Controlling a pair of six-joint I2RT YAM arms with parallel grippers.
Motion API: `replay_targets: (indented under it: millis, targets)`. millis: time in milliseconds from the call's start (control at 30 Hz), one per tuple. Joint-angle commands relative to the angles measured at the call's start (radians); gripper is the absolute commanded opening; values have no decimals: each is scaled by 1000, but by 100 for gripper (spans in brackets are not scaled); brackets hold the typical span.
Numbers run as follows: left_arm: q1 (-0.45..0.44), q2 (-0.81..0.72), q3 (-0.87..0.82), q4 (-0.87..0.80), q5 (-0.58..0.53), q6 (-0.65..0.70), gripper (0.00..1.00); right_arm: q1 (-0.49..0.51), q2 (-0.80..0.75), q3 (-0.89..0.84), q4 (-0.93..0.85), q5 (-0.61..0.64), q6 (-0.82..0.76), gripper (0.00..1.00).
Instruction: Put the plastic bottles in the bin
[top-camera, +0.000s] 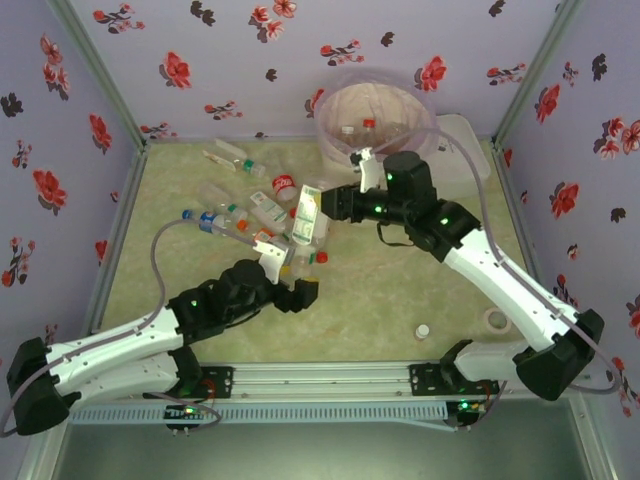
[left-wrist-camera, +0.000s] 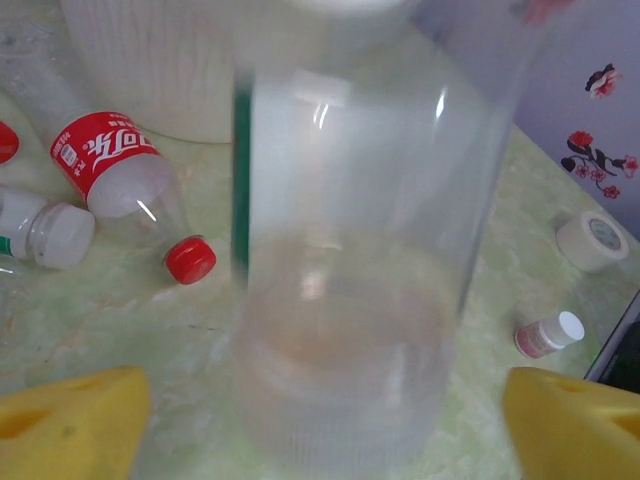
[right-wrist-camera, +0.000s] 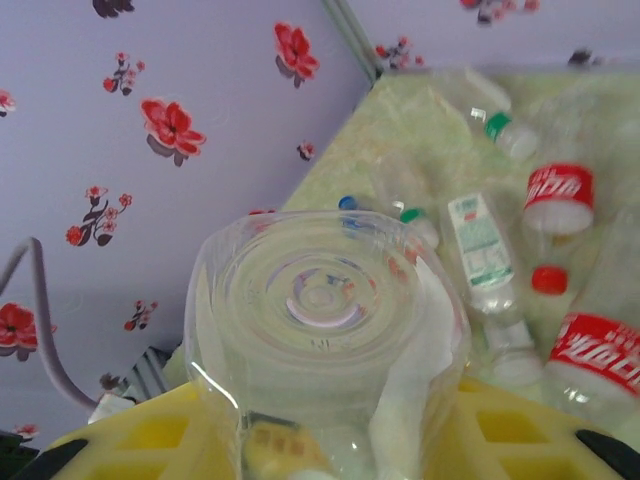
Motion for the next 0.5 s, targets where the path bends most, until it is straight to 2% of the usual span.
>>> replay_targets:
  millis: [0,100,233,333,467]
  targets:
    - [6,-21,12,-33,-48,-7,100,1,-35,165,-42,107,-145,38]
    - [6,-22,13,-76,-105,-65,100,-4,-40,278,-55,240,-234,34]
    - [16,-17,7,-174,-211,-184,100,-54,-35,353,29,370,-327,17]
    - [21,8,18,-280,-267,-260,100,-114,-23,370,122,444,-376,9]
    - [21,24,26,-342,-278,-317,100,-194,45,413,165,568,-468,2]
